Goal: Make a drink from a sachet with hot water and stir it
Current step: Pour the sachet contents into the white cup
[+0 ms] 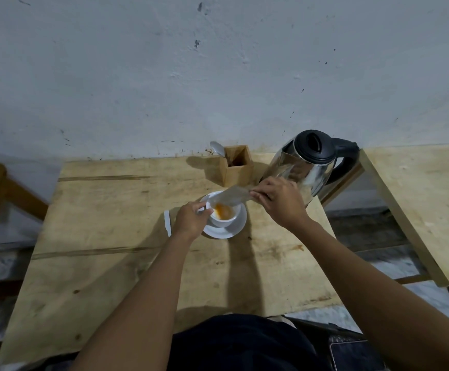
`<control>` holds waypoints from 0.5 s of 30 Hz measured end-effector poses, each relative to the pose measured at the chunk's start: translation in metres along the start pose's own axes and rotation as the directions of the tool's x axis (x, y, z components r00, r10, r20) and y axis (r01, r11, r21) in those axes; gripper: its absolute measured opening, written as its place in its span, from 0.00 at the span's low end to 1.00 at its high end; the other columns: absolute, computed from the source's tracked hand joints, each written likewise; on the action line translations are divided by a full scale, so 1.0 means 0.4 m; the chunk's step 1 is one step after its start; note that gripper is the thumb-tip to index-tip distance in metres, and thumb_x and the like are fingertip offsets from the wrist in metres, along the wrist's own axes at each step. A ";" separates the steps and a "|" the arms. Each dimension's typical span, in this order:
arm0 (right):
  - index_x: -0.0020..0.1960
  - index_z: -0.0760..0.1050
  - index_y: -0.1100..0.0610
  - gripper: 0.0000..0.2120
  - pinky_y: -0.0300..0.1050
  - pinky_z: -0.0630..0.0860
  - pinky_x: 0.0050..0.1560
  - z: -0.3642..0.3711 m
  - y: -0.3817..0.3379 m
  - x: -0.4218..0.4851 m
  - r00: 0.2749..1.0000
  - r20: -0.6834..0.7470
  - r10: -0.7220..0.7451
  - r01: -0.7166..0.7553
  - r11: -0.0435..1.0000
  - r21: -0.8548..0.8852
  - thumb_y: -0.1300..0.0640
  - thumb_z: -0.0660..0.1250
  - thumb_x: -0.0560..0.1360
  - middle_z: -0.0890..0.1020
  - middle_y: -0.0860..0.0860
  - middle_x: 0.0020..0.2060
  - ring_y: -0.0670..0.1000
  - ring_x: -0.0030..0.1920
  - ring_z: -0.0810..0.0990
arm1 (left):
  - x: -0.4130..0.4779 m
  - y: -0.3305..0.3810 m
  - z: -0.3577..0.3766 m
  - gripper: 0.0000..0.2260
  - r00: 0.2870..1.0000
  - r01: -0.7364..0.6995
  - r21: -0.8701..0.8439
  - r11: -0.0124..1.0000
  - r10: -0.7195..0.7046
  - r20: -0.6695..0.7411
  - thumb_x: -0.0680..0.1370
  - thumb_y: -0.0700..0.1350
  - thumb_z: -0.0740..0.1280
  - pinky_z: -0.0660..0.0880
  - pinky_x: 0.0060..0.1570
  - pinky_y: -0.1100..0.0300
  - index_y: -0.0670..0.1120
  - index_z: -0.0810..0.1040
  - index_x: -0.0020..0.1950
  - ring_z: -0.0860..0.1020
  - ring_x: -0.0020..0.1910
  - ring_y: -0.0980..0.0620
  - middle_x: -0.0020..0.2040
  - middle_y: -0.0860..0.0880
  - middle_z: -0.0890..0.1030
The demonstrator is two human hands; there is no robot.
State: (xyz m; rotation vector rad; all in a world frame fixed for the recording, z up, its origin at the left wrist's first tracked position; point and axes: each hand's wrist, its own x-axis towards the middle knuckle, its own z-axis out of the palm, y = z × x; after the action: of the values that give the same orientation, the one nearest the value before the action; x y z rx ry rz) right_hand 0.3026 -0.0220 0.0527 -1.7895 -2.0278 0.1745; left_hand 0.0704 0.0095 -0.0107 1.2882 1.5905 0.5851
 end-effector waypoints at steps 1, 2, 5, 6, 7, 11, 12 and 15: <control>0.52 0.85 0.47 0.07 0.48 0.63 0.48 0.001 0.000 -0.001 1.000 0.010 -0.009 0.009 1.000 -0.015 0.50 0.70 0.77 0.83 0.44 0.45 0.51 0.47 0.77 | -0.002 0.000 0.000 0.18 1.000 0.000 -0.002 1.000 0.000 0.001 0.75 0.48 0.69 0.74 0.60 0.53 0.44 0.77 0.64 0.76 0.62 0.45 0.64 0.44 0.77; 0.52 0.85 0.47 0.07 0.47 0.62 0.48 0.002 -0.001 -0.001 1.000 0.015 -0.010 0.010 1.000 -0.019 0.50 0.70 0.77 0.83 0.44 0.46 0.50 0.47 0.77 | -0.002 0.001 0.000 0.18 1.000 0.000 -0.001 1.000 0.000 0.002 0.75 0.48 0.69 0.74 0.60 0.53 0.44 0.77 0.64 0.76 0.62 0.45 0.64 0.44 0.77; 0.52 0.85 0.47 0.07 0.46 0.61 0.48 0.000 -0.006 -0.001 1.000 0.011 0.003 -0.003 1.000 -0.009 0.49 0.69 0.77 0.83 0.44 0.46 0.50 0.47 0.76 | -0.003 0.003 0.000 0.18 1.000 0.008 0.008 1.000 -0.008 -0.005 0.75 0.49 0.69 0.73 0.60 0.53 0.44 0.77 0.64 0.75 0.63 0.45 0.65 0.45 0.77; 0.52 0.85 0.47 0.07 0.47 0.61 0.48 -0.001 -0.006 0.001 1.000 0.020 0.001 -0.001 1.000 -0.024 0.49 0.69 0.77 0.83 0.44 0.46 0.50 0.48 0.76 | -0.004 0.004 0.000 0.19 1.000 0.011 0.009 1.000 -0.011 -0.006 0.75 0.49 0.69 0.74 0.60 0.53 0.44 0.77 0.64 0.75 0.63 0.45 0.65 0.45 0.77; 0.52 0.85 0.47 0.08 0.47 0.61 0.49 0.000 -0.006 0.001 1.000 0.029 0.003 -0.002 0.999 -0.037 0.49 0.69 0.78 0.83 0.44 0.47 0.50 0.48 0.77 | -0.005 0.003 0.000 0.19 1.000 0.012 0.010 1.000 -0.012 -0.006 0.75 0.49 0.69 0.74 0.61 0.52 0.44 0.77 0.65 0.75 0.63 0.45 0.65 0.45 0.77; 0.53 0.85 0.47 0.08 0.46 0.61 0.50 -0.001 -0.008 0.004 0.999 0.019 0.030 -0.029 1.000 -0.009 0.49 0.68 0.78 0.83 0.44 0.46 0.50 0.49 0.77 | -0.012 0.011 -0.001 0.19 1.000 -0.002 0.050 0.999 0.002 -0.007 0.76 0.50 0.68 0.74 0.61 0.51 0.47 0.76 0.66 0.75 0.65 0.44 0.66 0.46 0.77; 0.53 0.85 0.47 0.08 0.46 0.61 0.50 -0.003 -0.008 0.007 0.999 0.026 0.030 -0.030 0.999 -0.010 0.48 0.68 0.78 0.82 0.44 0.47 0.50 0.50 0.77 | -0.014 0.015 -0.001 0.20 0.999 -0.025 0.069 0.997 0.026 -0.019 0.76 0.50 0.68 0.73 0.62 0.51 0.48 0.74 0.67 0.73 0.66 0.44 0.67 0.46 0.76; 0.55 0.84 0.46 0.09 0.46 0.59 0.51 -0.008 -0.010 0.012 0.996 0.072 0.044 -0.043 0.999 -0.021 0.47 0.66 0.79 0.82 0.44 0.48 0.50 0.51 0.76 | -0.022 0.038 -0.006 0.20 0.981 -0.157 0.127 0.979 0.170 -0.096 0.75 0.49 0.68 0.70 0.65 0.50 0.50 0.73 0.67 0.69 0.69 0.46 0.69 0.48 0.72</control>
State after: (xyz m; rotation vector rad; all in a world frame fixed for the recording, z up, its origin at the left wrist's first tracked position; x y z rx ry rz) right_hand 0.2998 -0.0187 0.0582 -1.8656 -2.0479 0.2365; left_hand 0.0750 0.0069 0.0062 1.5093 1.6361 0.6793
